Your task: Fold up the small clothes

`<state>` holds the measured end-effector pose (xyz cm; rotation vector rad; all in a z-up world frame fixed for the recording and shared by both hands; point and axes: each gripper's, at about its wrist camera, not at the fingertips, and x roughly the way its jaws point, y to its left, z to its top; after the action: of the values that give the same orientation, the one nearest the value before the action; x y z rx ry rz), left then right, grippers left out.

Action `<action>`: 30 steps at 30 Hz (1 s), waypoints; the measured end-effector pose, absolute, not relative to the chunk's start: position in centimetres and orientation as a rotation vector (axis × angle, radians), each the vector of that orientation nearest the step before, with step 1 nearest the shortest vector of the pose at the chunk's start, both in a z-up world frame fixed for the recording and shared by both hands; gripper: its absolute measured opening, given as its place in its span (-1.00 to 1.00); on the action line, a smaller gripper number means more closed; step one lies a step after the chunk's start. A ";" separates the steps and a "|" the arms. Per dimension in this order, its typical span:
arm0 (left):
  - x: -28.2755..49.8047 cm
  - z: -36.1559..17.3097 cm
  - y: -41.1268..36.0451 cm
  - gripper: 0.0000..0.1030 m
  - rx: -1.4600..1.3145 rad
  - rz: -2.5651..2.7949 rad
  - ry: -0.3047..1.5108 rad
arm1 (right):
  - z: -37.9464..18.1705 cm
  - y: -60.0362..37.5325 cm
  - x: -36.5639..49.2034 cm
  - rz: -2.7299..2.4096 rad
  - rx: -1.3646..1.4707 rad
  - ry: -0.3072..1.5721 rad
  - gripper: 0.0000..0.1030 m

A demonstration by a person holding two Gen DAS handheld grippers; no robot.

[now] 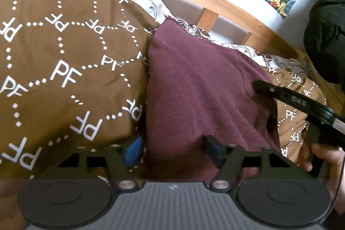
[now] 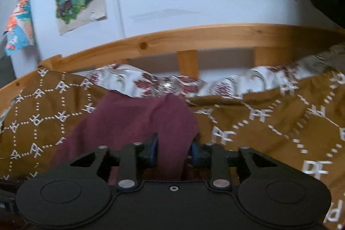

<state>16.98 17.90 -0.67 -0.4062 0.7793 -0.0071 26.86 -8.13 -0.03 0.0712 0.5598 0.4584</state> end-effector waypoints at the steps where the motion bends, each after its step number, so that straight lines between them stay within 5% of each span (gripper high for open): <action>1: 16.7 -0.5 17.7 0.67 -0.394 0.007 0.780 | 0.1 -8.6 26.4 0.445 0.067 0.556 -0.12; 6: 15.0 1.2 16.5 0.92 -0.314 0.059 0.778 | 1.5 -10.3 22.8 0.431 0.062 0.513 0.42; 12: 11.1 3.9 15.4 0.99 -0.263 0.110 0.708 | 4.2 -12.3 16.4 0.437 0.072 0.412 0.96; 30: 0.1 4.8 13.1 0.99 -0.140 0.169 0.646 | 5.5 -16.5 2.4 0.447 0.173 0.402 0.99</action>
<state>0.11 13.09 4.75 -0.1396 0.6461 0.1694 2.37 -16.51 5.52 0.1734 0.4023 0.4468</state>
